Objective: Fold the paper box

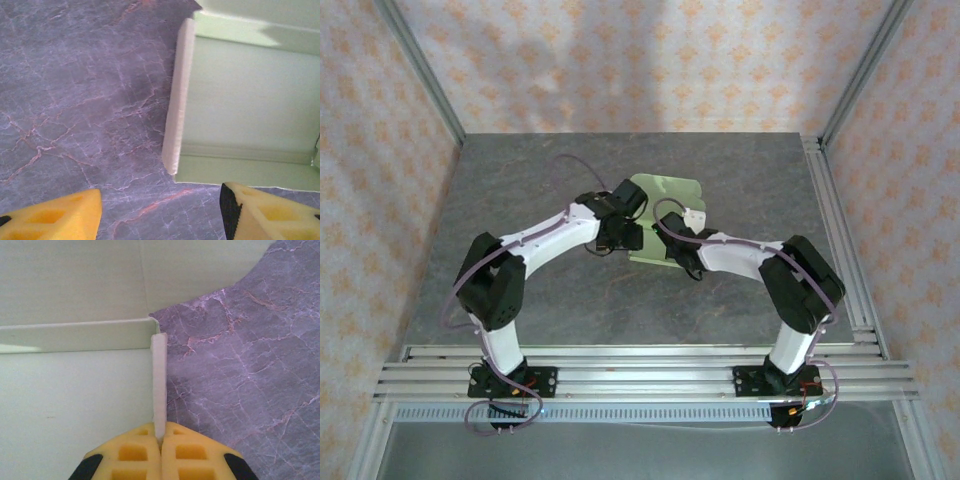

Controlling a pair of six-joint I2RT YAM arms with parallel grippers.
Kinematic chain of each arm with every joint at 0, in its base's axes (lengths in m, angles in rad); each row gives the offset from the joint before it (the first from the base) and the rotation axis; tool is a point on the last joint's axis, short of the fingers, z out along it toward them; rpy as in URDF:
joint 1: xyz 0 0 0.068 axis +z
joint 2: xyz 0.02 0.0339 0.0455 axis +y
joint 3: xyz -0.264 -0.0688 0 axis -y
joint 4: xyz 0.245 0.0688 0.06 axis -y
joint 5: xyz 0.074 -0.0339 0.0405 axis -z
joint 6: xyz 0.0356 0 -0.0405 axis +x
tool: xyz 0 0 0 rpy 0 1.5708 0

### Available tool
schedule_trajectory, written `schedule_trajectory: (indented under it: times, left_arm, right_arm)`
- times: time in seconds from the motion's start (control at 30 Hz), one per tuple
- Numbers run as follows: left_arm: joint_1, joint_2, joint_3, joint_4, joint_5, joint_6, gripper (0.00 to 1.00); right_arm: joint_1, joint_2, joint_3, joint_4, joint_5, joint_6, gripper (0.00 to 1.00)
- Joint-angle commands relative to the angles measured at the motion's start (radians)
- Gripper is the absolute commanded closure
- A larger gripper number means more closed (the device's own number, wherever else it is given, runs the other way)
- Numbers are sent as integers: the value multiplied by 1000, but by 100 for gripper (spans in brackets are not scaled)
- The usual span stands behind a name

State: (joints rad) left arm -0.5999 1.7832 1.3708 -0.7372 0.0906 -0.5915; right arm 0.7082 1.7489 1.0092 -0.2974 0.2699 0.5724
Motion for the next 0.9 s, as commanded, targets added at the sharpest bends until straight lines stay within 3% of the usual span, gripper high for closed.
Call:
schedule_trajectory:
  times: [0.0, 0.23, 0.33, 0.43, 0.87]
  left_arm:
    - [42, -72, -85, 71, 8, -42, 35]
    - [117, -212, -240, 195, 21, -65, 34]
    - [135, -174, -214, 186, 82, -34, 25]
    - [135, -139, -195, 183, 106, -27, 23]
    - [139, -136, -200, 187, 97, -7, 22]
  right_arm:
    - [4, 33, 34, -81, 51, -43, 100]
    - [2, 86, 101, -187, 96, -119, 100]
    - [2, 82, 110, -196, 100, -137, 100]
    - [3, 89, 137, -228, 111, -157, 99]
    - [2, 70, 157, -250, 123, -167, 69]
